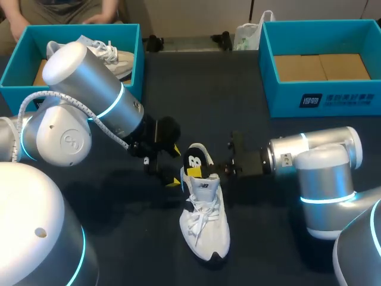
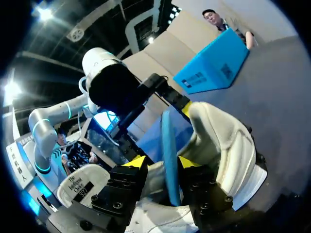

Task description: Take the shoe out of the shoebox, open the shoe tongue, remove and reinsert the insole, then place the shoe into the shoebox

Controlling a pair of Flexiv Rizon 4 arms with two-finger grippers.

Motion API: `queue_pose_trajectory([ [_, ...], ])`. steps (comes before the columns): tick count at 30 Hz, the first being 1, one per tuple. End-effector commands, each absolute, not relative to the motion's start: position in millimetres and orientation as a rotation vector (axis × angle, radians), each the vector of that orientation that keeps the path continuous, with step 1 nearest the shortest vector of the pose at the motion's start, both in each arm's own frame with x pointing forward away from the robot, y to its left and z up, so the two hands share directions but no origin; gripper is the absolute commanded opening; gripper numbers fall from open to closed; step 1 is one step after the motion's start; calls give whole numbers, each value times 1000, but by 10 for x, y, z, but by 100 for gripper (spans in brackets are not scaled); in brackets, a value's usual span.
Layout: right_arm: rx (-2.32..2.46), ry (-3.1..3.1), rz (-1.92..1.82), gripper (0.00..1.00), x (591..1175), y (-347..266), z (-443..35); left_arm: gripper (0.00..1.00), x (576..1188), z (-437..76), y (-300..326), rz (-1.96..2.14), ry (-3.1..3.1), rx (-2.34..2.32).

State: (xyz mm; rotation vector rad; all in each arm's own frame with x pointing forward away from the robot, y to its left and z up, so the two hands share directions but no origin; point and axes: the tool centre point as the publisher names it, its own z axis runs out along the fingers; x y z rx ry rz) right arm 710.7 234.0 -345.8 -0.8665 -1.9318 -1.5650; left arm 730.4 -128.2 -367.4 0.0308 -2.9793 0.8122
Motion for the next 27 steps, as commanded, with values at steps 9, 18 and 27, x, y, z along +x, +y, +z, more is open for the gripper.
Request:
queue_pose_trajectory([
  [9,-856,-1991,-1559,24,7217,2309,-3283,100,7304,-3683,-1286,812,-2979,30],
  [18,-894,-1946,-1515,0,7307,2309,-3496,100,7304,-3683,-1286,812,-2979,30],
  [27,-958,-1901,-1477,0,7029,2346,-3658,100,7304,-3683,-1286,812,-2979,30],
])
